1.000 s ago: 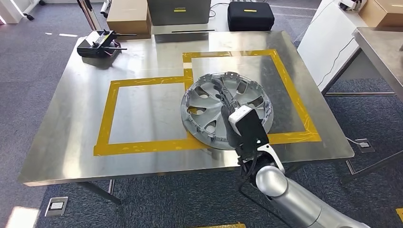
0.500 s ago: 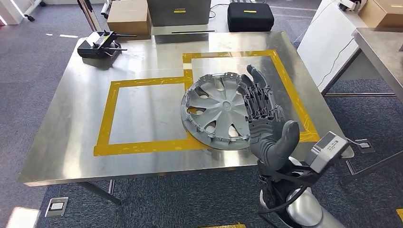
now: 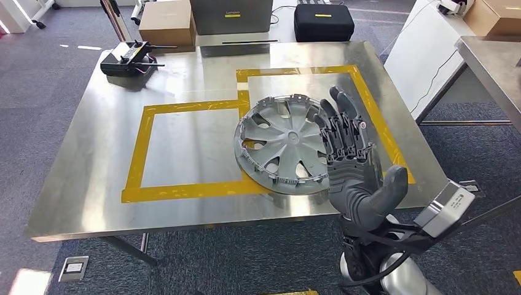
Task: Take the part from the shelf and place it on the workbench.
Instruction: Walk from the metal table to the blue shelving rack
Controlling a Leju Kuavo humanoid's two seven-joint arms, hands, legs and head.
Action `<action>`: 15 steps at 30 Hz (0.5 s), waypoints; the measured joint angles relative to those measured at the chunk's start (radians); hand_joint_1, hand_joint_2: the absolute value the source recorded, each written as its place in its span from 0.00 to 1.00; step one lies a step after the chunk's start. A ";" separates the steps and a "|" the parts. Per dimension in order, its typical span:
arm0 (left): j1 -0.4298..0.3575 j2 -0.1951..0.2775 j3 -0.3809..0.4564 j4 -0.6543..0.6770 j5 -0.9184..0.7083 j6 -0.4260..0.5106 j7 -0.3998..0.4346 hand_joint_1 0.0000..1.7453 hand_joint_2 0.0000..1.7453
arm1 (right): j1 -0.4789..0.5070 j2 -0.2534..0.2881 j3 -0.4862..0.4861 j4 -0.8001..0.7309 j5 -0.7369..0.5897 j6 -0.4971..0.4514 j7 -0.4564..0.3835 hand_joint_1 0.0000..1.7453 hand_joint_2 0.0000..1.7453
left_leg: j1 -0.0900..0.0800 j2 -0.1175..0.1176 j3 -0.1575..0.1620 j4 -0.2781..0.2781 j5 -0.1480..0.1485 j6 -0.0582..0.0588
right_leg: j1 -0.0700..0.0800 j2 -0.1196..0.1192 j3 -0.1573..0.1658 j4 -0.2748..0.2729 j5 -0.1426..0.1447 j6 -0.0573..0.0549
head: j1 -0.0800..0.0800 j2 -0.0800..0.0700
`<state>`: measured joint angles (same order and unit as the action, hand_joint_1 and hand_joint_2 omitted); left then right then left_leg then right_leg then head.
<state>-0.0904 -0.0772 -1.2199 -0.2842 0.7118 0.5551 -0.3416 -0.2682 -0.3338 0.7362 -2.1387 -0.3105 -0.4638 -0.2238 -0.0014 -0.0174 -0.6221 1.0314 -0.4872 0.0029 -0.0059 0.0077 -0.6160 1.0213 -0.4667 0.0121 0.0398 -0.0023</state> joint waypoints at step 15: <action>-0.007 0.000 0.002 0.000 -0.003 0.004 0.012 0.00 0.00 | 0.004 -0.002 -0.006 -0.014 -0.008 0.007 -0.008 0.00 0.00 | 0.012 0.003 0.026 -0.011 -0.003 0.016 | -0.017 -0.002 -0.070 0.186 -0.072 0.031 | 0.005 0.000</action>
<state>-0.0970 -0.0767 -1.2177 -0.2842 0.7092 0.5596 -0.3300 -0.2639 -0.3358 0.7298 -2.1527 -0.3190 -0.4569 -0.2314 0.0108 -0.0140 -0.5961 1.0209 -0.4904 0.0190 -0.0227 0.0056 -0.6857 1.2072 -0.5386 0.0430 0.0445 -0.0023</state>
